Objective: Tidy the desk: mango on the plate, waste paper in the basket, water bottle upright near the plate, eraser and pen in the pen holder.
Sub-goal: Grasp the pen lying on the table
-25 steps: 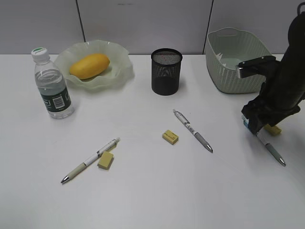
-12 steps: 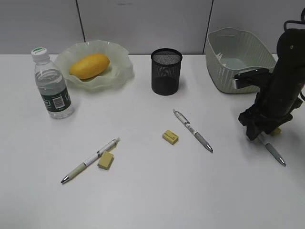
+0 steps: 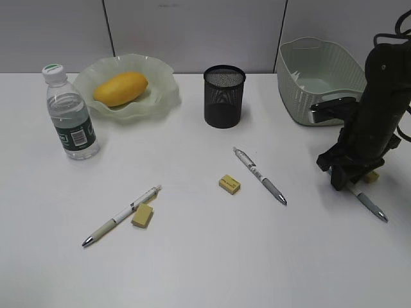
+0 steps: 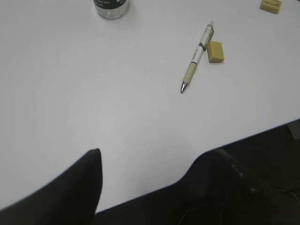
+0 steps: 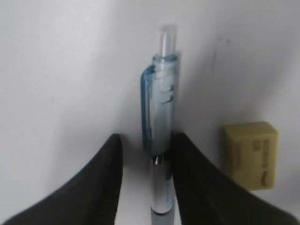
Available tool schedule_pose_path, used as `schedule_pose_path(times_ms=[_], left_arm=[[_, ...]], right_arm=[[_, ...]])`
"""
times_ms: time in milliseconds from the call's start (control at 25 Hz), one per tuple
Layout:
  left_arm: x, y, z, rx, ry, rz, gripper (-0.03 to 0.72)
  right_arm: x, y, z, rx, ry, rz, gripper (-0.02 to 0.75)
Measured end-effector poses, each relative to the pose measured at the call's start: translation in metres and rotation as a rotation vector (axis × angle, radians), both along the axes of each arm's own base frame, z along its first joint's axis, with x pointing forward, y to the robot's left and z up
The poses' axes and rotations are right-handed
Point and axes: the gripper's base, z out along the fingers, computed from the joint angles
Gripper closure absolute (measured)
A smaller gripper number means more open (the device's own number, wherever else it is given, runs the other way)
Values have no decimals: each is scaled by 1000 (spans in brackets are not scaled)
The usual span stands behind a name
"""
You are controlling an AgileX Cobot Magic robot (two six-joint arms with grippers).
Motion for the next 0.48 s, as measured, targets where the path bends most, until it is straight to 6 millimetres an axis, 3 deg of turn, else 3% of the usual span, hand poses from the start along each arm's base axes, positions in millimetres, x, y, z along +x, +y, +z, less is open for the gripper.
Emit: schedule_pose_path(times_ms=[280, 480], left_arm=[[0, 0, 0, 0, 0, 0, 151], [0, 0, 0, 0, 0, 0, 151]], right_arm=[[0, 0, 0, 5, 8, -6, 601], [3, 1, 1, 2, 20, -5, 601]])
